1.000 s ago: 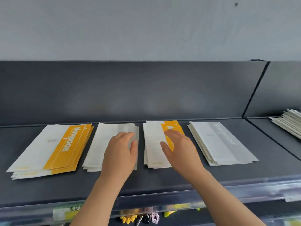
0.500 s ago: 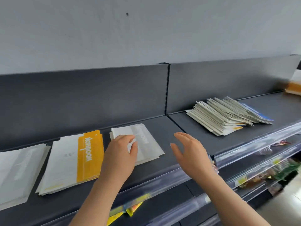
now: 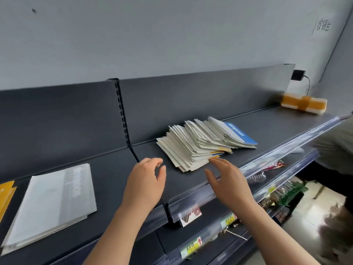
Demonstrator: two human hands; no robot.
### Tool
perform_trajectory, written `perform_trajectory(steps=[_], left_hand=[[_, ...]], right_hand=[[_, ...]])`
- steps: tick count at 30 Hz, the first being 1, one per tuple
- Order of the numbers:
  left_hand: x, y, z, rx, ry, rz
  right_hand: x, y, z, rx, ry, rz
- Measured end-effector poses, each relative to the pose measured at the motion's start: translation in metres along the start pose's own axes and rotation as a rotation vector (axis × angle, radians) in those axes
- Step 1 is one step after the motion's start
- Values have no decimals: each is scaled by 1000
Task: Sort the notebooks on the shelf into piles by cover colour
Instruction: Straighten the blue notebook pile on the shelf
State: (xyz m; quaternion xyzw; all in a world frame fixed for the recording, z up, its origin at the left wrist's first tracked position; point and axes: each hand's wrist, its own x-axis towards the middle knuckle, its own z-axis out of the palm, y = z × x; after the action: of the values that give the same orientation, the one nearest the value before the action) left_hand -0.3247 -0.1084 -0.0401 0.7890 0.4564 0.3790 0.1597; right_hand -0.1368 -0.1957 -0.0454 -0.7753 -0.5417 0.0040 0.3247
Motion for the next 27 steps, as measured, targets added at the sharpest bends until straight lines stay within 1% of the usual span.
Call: perform_trajectory(steps=[6, 9, 15, 20, 24, 27], left_hand=[[46, 20, 45, -23, -46, 83], [73, 29, 63, -32, -56, 111], [121, 49, 100, -15, -103, 126], [144, 64, 132, -22, -135, 127], [158, 77, 158, -10, -120, 92], [164, 85, 176, 32, -98, 56]], right_hand=[[42, 41, -7, -8, 58, 37], [65, 59, -10, -12, 63, 88], [108, 95, -22, -8, 83, 177], [146, 135, -19, 2, 21, 234], [183, 170, -16, 9, -27, 239], [206, 195, -10, 1, -112, 208]])
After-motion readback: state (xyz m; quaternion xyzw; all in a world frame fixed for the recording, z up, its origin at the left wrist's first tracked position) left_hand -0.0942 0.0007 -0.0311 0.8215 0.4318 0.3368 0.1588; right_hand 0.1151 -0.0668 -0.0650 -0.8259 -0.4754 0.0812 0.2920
